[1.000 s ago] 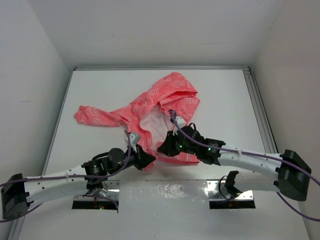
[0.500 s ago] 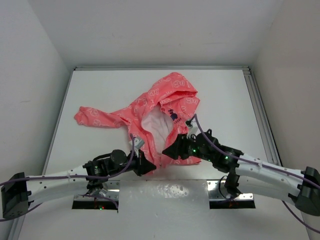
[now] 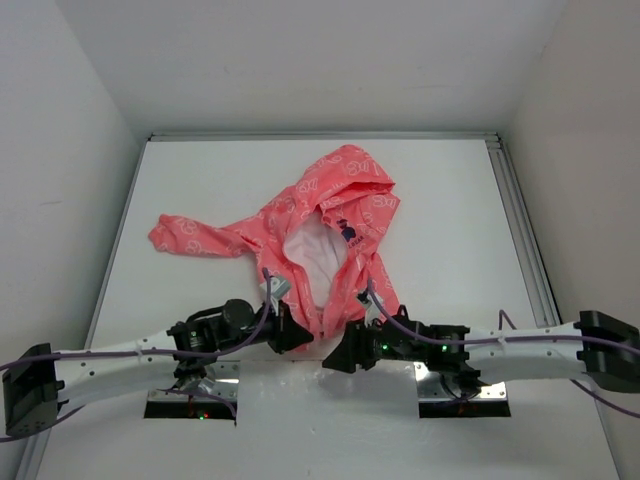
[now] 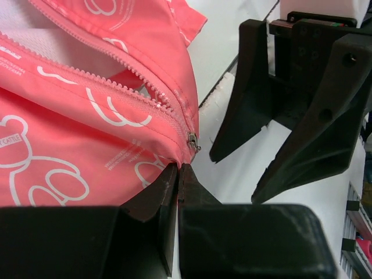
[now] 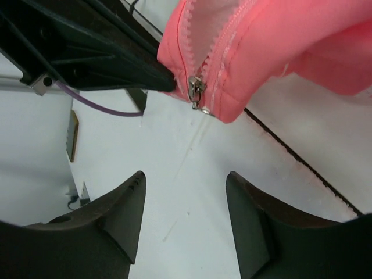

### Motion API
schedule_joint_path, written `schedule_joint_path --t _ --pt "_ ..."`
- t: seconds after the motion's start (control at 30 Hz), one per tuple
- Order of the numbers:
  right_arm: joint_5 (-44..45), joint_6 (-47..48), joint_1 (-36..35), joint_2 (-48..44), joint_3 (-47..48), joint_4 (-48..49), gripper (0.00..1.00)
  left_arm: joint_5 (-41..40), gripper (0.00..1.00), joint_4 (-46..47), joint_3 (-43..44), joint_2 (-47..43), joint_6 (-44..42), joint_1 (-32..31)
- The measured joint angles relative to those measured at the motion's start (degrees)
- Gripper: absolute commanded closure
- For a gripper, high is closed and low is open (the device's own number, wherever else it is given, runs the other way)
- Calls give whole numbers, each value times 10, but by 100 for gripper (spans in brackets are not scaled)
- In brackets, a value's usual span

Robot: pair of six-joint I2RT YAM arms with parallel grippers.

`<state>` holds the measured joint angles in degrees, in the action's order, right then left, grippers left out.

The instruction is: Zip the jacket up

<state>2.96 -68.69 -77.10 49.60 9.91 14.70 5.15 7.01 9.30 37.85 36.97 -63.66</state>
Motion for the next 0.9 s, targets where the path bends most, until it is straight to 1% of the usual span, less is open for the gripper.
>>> schedule_joint_path --t 0.03,0.17,0.33,0.57,0.67,0.8,0.83,0.9 --pt "4 -3 -3 17 -4 21 43 0 100 1 0 -2 2 0" --pt "33 -8 -3 30 -24 81 42 4 100 2 -1 -10 10 0" --pt "68 -10 -3 58 -41 147 45 9 100 5 -4 -26 19 0" --pt "88 -10 -3 114 -41 200 49 17 100 7 -8 -32 24 0" --pt "93 -10 -3 122 -41 214 53 18 100 7 -8 -33 25 0" --pt "100 -8 -3 125 -41 232 53 20 100 9 -8 -33 25 0" --pt "104 -8 -3 127 -41 235 56 20 100 9 -8 -33 25 0" --pt "106 -8 -3 131 -41 240 58 22 100 9 -8 -33 25 0"
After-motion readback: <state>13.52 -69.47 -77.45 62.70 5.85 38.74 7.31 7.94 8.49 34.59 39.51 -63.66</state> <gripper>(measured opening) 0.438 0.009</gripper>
